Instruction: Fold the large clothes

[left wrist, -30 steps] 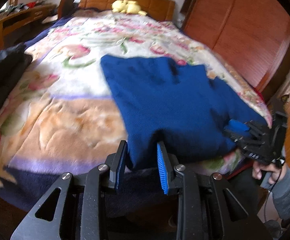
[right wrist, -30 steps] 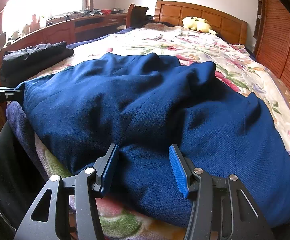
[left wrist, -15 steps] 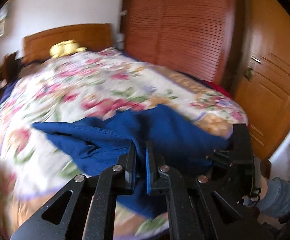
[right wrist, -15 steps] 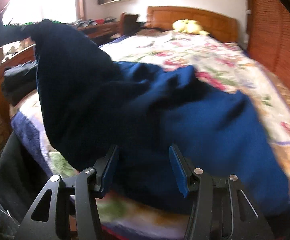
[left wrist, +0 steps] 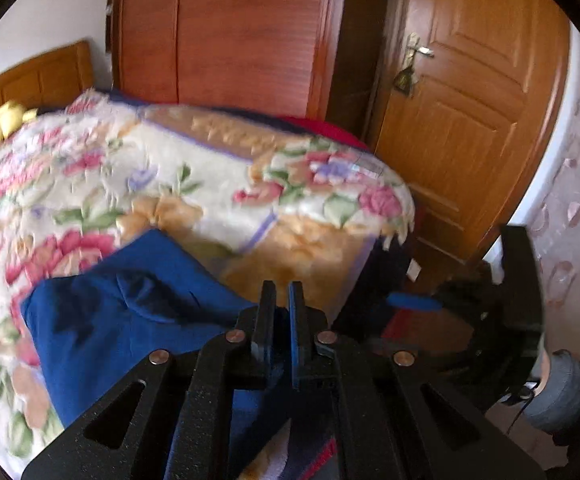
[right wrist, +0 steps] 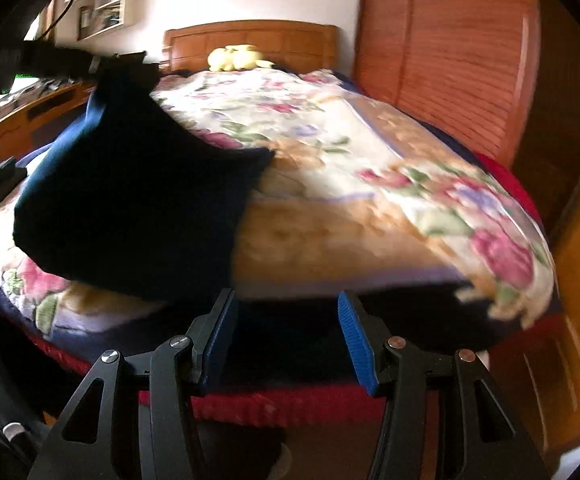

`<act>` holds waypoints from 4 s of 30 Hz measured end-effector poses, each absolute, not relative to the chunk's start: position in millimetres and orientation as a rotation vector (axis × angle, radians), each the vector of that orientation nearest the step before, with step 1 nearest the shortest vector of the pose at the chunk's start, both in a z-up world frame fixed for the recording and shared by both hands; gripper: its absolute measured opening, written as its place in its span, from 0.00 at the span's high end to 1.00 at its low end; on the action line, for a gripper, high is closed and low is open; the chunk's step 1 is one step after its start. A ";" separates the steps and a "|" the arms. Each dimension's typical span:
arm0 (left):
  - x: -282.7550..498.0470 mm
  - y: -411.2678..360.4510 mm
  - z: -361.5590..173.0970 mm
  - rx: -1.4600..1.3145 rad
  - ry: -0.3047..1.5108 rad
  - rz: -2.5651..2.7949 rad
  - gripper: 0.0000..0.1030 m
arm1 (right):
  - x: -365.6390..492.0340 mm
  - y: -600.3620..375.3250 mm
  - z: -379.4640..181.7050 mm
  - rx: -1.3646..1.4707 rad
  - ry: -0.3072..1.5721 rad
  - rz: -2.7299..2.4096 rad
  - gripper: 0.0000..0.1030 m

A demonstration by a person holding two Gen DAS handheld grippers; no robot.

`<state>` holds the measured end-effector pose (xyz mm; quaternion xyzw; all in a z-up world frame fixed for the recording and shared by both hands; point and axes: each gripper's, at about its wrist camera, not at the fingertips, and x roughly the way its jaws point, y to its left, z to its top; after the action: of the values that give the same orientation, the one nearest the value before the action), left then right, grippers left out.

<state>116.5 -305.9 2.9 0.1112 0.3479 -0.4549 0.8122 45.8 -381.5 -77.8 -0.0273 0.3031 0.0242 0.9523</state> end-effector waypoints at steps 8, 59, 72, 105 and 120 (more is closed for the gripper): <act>110.2 -254.4 29.2 0.190 0.699 -0.899 0.81 | 45.6 -376.3 -64.2 -0.037 0.592 0.065 0.48; 179.2 -119.2 -57.5 0.079 0.752 -0.612 0.75 | 146.7 -363.9 -52.0 -0.098 0.699 0.217 0.89; 285.3 -155.0 -109.2 0.090 0.880 -0.582 0.75 | 97.4 -372.2 -58.1 -0.014 0.618 0.189 0.48; 376.4 -190.5 -150.5 0.172 0.926 -0.442 0.73 | 47.8 -385.8 -70.1 0.034 0.658 0.157 0.29; 362.1 -169.7 -156.0 0.099 0.982 -0.454 0.73 | 63.8 -372.8 -80.6 0.047 0.695 0.180 0.29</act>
<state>362.1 -169.7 -156.0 0.0470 0.4672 -0.2159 0.8561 63.8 -372.8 -80.6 0.0229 0.3402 0.0882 0.9359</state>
